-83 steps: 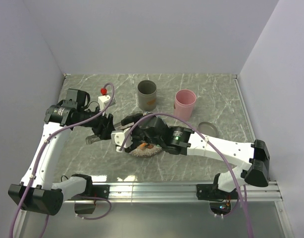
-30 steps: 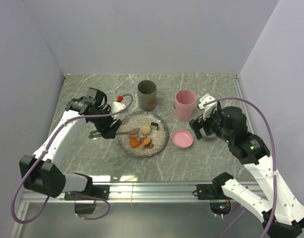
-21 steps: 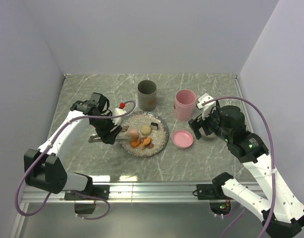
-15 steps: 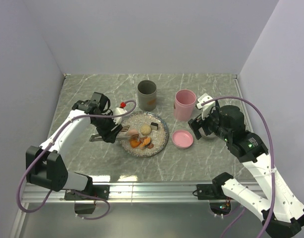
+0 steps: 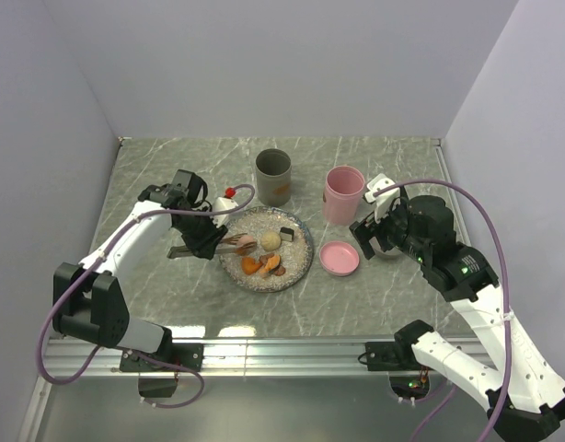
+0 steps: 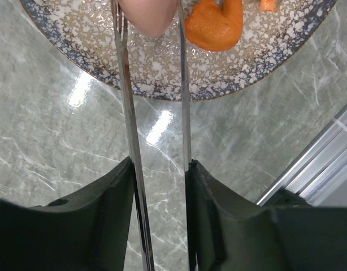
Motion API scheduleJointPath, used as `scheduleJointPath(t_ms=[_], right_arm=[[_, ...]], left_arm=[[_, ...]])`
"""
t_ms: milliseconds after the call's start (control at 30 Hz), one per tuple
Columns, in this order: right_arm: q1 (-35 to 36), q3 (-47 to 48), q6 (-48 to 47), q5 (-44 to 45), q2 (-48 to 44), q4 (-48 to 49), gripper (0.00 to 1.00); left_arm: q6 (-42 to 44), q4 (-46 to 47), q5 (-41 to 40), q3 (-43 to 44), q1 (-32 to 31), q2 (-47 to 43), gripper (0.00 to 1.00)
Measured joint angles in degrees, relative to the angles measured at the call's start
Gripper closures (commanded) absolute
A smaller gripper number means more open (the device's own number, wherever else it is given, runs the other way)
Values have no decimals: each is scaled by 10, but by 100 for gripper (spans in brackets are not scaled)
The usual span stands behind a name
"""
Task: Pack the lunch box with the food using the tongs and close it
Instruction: Pick up the fake food from the plate.
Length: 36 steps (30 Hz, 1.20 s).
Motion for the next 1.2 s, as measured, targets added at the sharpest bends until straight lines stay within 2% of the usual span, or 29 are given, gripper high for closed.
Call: scheduleJointPath(t_ms=[233, 400, 533, 667, 933, 1200], right_arm=[[-6, 5, 18, -12, 7, -5, 3], [-20, 15, 46, -35, 16, -10, 3], [-38, 26, 84, -64, 20, -9, 2], [-92, 59, 134, -103, 40, -17, 1], [-224, 103, 227, -204, 107, -26, 1], [-319, 108, 271, -312, 148, -42, 0]], left_arm=[[-12, -27, 2, 24, 0, -1, 68], [-39, -58, 26, 115, -4, -9, 75], [-76, -61, 49, 200, -31, -14, 80], [-116, -56, 67, 287, -67, 4, 81], [-200, -5, 82, 478, -131, 155, 80], [-250, 38, 80, 538, -189, 277, 80]])
